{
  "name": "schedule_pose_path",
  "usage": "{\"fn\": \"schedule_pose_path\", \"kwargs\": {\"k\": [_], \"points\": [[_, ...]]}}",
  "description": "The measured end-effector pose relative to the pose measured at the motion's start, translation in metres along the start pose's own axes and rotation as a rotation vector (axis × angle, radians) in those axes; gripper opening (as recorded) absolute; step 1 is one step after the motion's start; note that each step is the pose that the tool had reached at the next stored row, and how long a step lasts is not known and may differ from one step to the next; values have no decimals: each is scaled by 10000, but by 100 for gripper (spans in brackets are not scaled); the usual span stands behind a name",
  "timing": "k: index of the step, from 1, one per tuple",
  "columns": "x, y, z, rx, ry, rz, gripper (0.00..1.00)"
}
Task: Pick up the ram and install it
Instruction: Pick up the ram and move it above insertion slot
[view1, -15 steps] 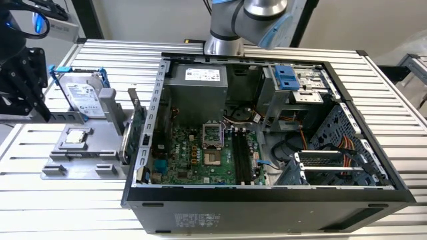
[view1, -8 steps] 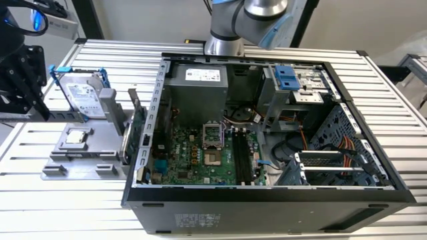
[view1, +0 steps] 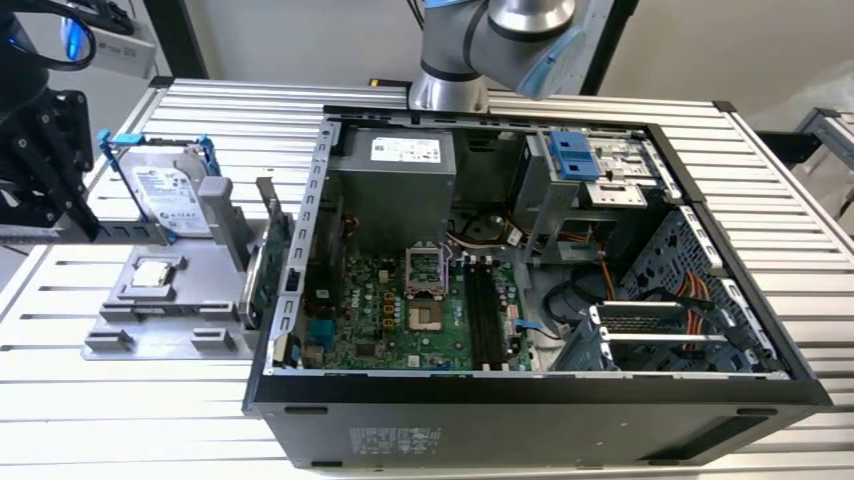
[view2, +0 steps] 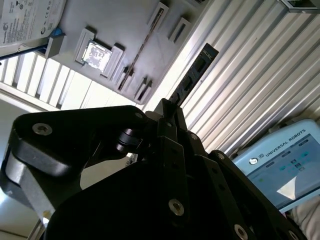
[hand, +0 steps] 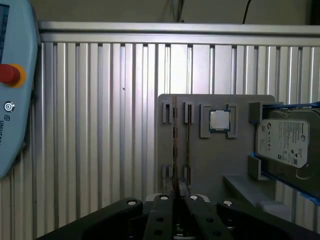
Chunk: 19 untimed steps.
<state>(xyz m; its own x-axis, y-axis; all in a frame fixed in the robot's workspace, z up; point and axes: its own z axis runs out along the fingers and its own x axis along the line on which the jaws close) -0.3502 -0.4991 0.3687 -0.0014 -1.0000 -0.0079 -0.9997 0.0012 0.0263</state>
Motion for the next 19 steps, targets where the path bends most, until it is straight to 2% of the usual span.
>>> {"fn": "schedule_pose_path", "kwargs": {"k": [4,13,19], "points": [[0,1,-50,-1,0,2,0],[-1,5,-244,0,0,0,0],[-2,7,-256,0,-1,2,0]]}}
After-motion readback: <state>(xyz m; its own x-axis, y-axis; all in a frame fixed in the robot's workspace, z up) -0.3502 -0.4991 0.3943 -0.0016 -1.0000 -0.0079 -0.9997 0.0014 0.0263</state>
